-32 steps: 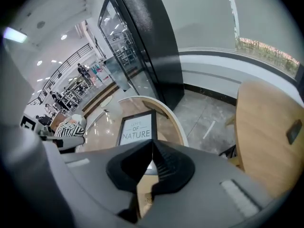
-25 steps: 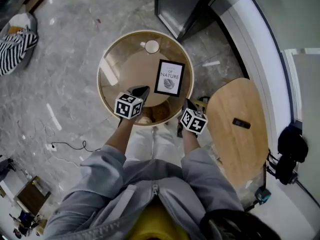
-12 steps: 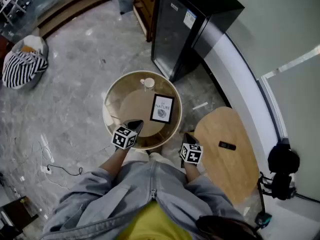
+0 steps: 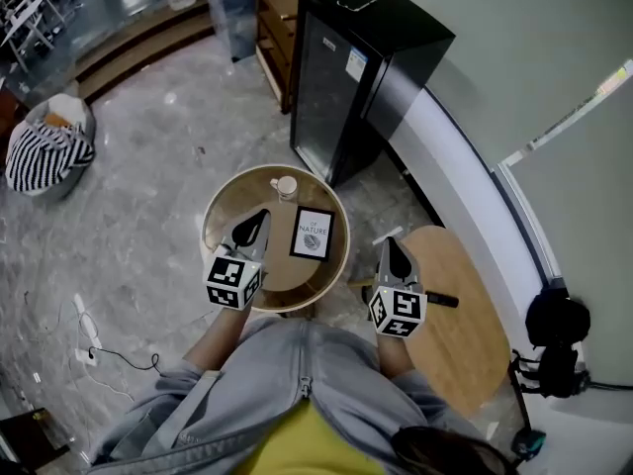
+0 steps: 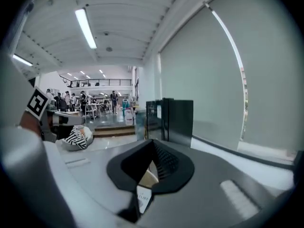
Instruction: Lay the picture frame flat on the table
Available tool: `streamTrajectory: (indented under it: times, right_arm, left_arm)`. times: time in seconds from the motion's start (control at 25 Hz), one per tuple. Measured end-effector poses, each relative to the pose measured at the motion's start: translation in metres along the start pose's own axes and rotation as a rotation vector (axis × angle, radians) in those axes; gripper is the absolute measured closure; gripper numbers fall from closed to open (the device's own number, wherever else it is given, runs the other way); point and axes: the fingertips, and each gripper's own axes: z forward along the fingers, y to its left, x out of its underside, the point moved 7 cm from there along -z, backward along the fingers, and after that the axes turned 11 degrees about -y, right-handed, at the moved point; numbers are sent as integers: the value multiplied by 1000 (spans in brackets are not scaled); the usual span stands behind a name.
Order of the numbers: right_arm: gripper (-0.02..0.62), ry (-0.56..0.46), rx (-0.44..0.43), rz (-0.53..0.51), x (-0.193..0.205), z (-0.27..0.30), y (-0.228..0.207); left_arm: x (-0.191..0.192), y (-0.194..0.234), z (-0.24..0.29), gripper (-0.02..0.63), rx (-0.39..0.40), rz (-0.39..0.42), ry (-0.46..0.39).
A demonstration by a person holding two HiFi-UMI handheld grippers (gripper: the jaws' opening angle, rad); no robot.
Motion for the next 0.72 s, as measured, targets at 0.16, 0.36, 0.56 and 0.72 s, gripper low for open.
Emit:
streamTrajectory:
  times: [0.16, 0.36, 0.56, 0.72]
  right_arm:
    - [595, -165, -14, -71, -67, 0, 9]
    - [595, -301, -11, -82, -125, -2, 15]
    - [595, -367, 5, -113, -153, 2, 13]
    - [595, -368, -10, -114, -154, 0, 19]
  left_arm:
    - [-61, -9, -2, 601, -16, 49, -122]
    - [-115, -22, -6, 601, 10, 103, -230]
    - [-142, -32, -3, 601, 24, 148, -289]
    - [-143, -34, -5, 601, 15, 141, -292]
